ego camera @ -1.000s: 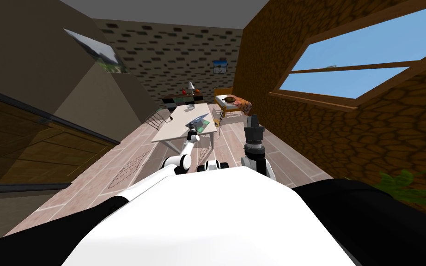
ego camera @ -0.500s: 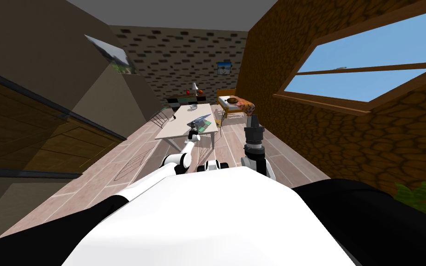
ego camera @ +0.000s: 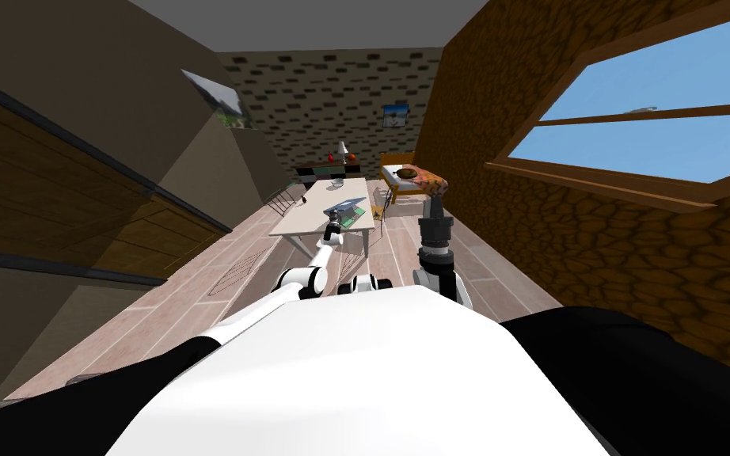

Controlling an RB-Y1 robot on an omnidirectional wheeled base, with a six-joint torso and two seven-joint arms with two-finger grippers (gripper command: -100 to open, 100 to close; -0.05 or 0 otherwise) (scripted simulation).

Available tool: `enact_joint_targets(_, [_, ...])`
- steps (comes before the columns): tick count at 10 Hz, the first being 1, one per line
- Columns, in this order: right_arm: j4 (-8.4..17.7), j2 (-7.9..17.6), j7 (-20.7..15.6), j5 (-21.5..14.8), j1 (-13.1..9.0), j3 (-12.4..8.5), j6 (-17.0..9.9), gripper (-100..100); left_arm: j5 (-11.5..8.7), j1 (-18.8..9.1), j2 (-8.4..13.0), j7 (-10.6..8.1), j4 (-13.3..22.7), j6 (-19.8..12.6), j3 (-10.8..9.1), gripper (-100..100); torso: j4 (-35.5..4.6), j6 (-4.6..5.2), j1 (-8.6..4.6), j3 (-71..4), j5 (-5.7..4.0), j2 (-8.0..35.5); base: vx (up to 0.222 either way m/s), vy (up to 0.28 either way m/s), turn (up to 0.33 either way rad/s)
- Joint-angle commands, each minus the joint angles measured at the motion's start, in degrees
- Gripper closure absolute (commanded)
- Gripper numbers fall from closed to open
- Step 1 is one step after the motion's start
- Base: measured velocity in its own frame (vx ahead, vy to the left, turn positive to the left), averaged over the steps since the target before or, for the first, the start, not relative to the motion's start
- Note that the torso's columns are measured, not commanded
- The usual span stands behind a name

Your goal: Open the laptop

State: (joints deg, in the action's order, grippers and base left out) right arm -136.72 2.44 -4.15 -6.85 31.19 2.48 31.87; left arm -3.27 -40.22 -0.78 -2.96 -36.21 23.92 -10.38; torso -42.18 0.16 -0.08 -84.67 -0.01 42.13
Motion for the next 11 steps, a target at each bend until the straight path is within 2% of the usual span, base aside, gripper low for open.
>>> enact_joint_targets(1, [0.0, 0.0, 0.0, 0.0, 0.01, 0.0, 0.0, 0, 3.65, 0.91, 0.37, -1.96, -0.3, 0.06, 2.02, 100, -0.01, -0.11, -0.01, -0.04, -0.01, -0.07, 0.052, -0.09, 0.115])
enact_joint_targets(2, [0.0, 0.0, 0.0, 0.0, 0.0, 0.0, 0.0, 0, 5.83, 2.14, 0.53, -3.52, -1.51, -0.27, 3.72, 100, -0.03, -0.04, 0.01, -0.02, -0.01, -0.02, 0.05, -0.093, 0.191])
enact_joint_targets(3, [0.0, 0.0, 0.0, 0.0, 0.01, 0.0, 0.0, 0, 6.57, 2.14, 0.53, -3.52, -1.51, -0.27, 3.72, 100, -0.04, -0.1, 0.0, 0.0, -0.01, 0.0, 0.037, -0.09, 0.118])
enact_joint_targets(4, [0.0, 0.0, 0.0, 0.0, 0.0, 0.0, 0.0, 0, 8.65, 3.37, 0.69, -5.08, -2.72, -0.59, 5.41, 100, -0.06, -0.04, 0.0, 0.04, -0.01, 0.07, 0.054, -0.111, 0.232])
enact_joint_targets(5, [0.0, 0.0, 0.0, 0.0, 0.01, 0.0, 0.0, 0, 6.83, 1.93, 1.6, -6.38, -3.18, -1.89, 7.48, -100, -0.1, -0.16, -0.04, 0.06, -0.03, 0.08, 0.04, -0.094, 0.34])
enact_joint_targets(11, [0.0, 0.01, 0.0, 0.0, 0.0, -0.01, 0.0, 0, 4.88, -1.01, 4.41, -12.71, -6.21, -6.81, 16.11, -100, -0.21, -0.14, 0.01, 0.15, -0.01, 0.24, -0.003, -0.05, 0.176])
